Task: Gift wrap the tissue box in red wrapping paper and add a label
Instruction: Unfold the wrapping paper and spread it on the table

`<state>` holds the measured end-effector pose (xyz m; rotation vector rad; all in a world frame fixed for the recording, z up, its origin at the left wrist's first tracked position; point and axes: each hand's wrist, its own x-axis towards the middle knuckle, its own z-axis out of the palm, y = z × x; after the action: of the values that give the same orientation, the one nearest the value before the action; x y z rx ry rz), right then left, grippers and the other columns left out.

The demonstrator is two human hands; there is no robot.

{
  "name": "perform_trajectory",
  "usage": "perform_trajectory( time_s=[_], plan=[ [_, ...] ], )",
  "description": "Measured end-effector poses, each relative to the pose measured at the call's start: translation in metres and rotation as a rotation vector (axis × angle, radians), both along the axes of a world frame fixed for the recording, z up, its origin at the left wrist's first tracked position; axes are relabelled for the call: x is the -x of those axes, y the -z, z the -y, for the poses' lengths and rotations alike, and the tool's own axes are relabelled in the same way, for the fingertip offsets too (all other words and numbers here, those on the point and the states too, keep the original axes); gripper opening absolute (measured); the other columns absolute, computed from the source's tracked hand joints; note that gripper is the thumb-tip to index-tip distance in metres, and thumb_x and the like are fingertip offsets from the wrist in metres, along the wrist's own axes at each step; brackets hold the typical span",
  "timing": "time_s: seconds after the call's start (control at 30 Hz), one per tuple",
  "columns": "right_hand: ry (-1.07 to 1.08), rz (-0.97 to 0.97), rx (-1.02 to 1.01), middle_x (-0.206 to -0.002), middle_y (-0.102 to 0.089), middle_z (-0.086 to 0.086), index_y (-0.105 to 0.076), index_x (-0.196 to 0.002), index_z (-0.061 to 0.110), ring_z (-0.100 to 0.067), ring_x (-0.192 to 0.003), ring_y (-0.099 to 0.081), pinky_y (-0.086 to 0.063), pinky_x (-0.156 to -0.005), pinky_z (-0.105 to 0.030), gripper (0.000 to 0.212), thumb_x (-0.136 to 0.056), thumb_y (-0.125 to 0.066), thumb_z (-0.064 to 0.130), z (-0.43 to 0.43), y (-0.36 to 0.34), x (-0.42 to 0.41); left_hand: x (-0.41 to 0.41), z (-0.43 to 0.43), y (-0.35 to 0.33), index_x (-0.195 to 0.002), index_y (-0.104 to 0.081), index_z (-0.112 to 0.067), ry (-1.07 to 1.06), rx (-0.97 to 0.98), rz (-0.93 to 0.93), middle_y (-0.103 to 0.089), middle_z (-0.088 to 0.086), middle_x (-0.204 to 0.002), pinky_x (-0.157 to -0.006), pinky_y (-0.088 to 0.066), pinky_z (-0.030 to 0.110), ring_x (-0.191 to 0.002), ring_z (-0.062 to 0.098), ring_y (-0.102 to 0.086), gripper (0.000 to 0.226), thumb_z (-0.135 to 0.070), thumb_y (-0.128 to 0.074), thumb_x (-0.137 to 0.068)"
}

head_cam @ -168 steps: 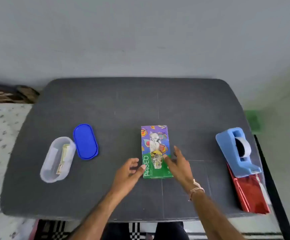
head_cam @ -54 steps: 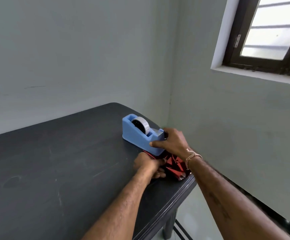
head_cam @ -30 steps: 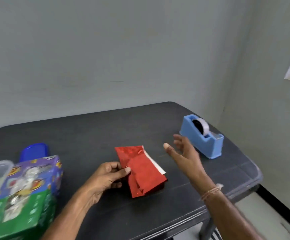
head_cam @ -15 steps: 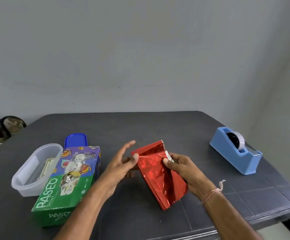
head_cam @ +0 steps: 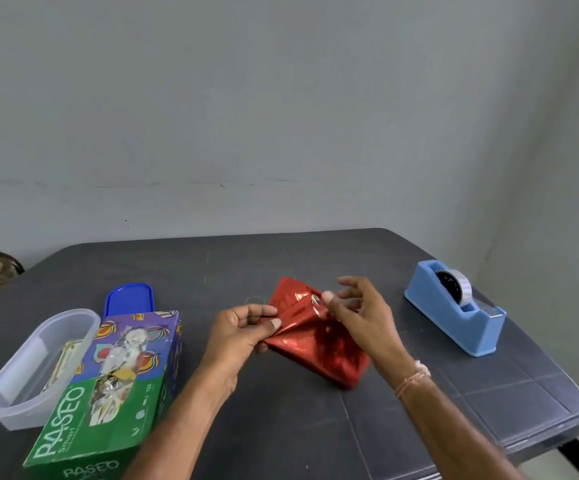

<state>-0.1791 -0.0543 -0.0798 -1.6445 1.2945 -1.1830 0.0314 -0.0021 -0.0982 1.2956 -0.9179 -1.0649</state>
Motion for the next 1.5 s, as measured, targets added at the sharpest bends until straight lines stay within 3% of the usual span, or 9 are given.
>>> perform_trajectory(
  time_s=[0.27,0.57,0.67,0.83,0.97,1.1,1.27,1.37,1.5],
  plan=[
    [0.132,0.014,-0.125,-0.124,-0.058,0.007,-0.051,-0.125,0.042,-0.016,-0.117,-0.059,-0.051,-0.102,-0.049,0.076,-0.066,-0.063,0.088,-0.016,0.030,-0.033,0.026,-0.004,0.000,-0.108,-0.078,-0.018,-0.105,0.282,0.095,-0.080,-0.005,-0.101,-0.083,-0.055,0.020,-0.098,0.010,-0.075,0.030,-0.001,-0.080,-0.084],
    [-0.023,-0.381,0.253,-0.150,-0.040,0.021,-0.071,-0.104,0.050,-0.006,-0.144,-0.025,-0.031,-0.113,-0.049,0.028,-0.081,-0.068,0.065,-0.008,0.036,-0.023,0.020,-0.001,-0.005,-0.118,-0.075,-0.019,-0.136,0.162,-0.358,-0.080,0.002,-0.096,-0.067,-0.057,0.027,-0.079,0.012,-0.072,0.031,-0.003,-0.066,-0.094],
    [-0.110,-0.398,0.208,-0.141,-0.047,0.030,-0.077,-0.086,0.040,0.002,-0.139,-0.030,-0.034,-0.112,-0.045,0.058,-0.081,-0.041,0.086,-0.014,0.037,-0.010,0.011,0.009,-0.005,-0.115,-0.075,-0.015,-0.251,0.117,-0.549,-0.077,0.000,-0.089,-0.058,-0.054,0.024,-0.071,0.011,-0.068,0.037,0.009,-0.065,-0.089],
    [0.032,0.019,-0.028,-0.132,-0.057,0.014,-0.065,-0.116,0.036,-0.011,-0.129,-0.053,-0.045,-0.091,-0.025,0.056,-0.083,-0.056,0.080,-0.024,0.035,-0.003,0.010,0.011,0.004,-0.106,-0.072,-0.016,-0.254,0.107,-0.695,-0.074,0.003,-0.099,-0.069,-0.062,0.030,-0.082,0.016,-0.070,0.038,0.016,-0.059,-0.089],
    [-0.107,0.360,-0.375,-0.134,-0.055,0.003,-0.035,-0.149,0.028,-0.015,-0.120,-0.057,-0.048,-0.087,-0.025,0.082,-0.085,-0.073,0.063,-0.011,0.026,-0.003,0.014,0.005,0.013,-0.106,-0.070,-0.017,-0.054,0.034,-0.714,-0.076,0.002,-0.092,-0.062,-0.062,0.027,-0.077,0.014,-0.072,0.037,0.013,-0.060,-0.087],
    [-0.129,0.466,-0.518,-0.127,-0.068,-0.011,-0.045,-0.146,0.020,-0.025,-0.110,-0.069,-0.058,-0.085,-0.039,0.100,-0.069,-0.082,0.071,0.013,0.026,-0.005,0.008,-0.002,0.016,-0.112,-0.070,-0.015,0.084,0.006,-0.682,-0.075,0.007,-0.099,-0.064,-0.063,0.027,-0.077,0.016,-0.074,0.046,0.008,-0.067,-0.073],
    [-0.335,0.668,-0.572,-0.114,-0.072,-0.026,-0.070,-0.115,-0.002,-0.033,-0.092,-0.074,-0.061,-0.090,-0.048,0.041,-0.089,-0.073,0.030,0.027,0.016,0.001,-0.007,-0.001,0.014,-0.117,-0.069,-0.013,0.123,0.013,-0.630,-0.075,0.008,-0.098,-0.069,-0.064,0.029,-0.084,0.018,-0.072,0.049,0.008,-0.070,-0.073],
    [-0.318,0.631,-0.382,-0.108,-0.073,-0.027,-0.073,-0.107,-0.005,-0.030,-0.086,-0.073,-0.062,-0.086,-0.038,0.040,-0.080,-0.079,0.023,0.035,0.008,0.003,-0.011,0.006,0.012,-0.114,-0.068,-0.014,-0.014,0.032,-0.358,-0.071,0.010,-0.109,-0.068,-0.057,0.026,-0.087,0.015,-0.070,0.038,0.006,-0.074,-0.082],
    [-0.329,0.487,-0.170,-0.106,-0.074,-0.027,-0.072,-0.109,-0.009,-0.026,-0.087,-0.073,-0.061,-0.084,-0.031,0.034,-0.085,-0.075,0.014,0.035,-0.006,-0.001,-0.005,0.010,-0.001,-0.119,-0.064,-0.029,-0.329,0.335,0.481,-0.057,-0.010,-0.118,-0.076,-0.045,0.015,-0.095,0.003,-0.058,0.045,-0.026,-0.086,-0.080]
  ],
)
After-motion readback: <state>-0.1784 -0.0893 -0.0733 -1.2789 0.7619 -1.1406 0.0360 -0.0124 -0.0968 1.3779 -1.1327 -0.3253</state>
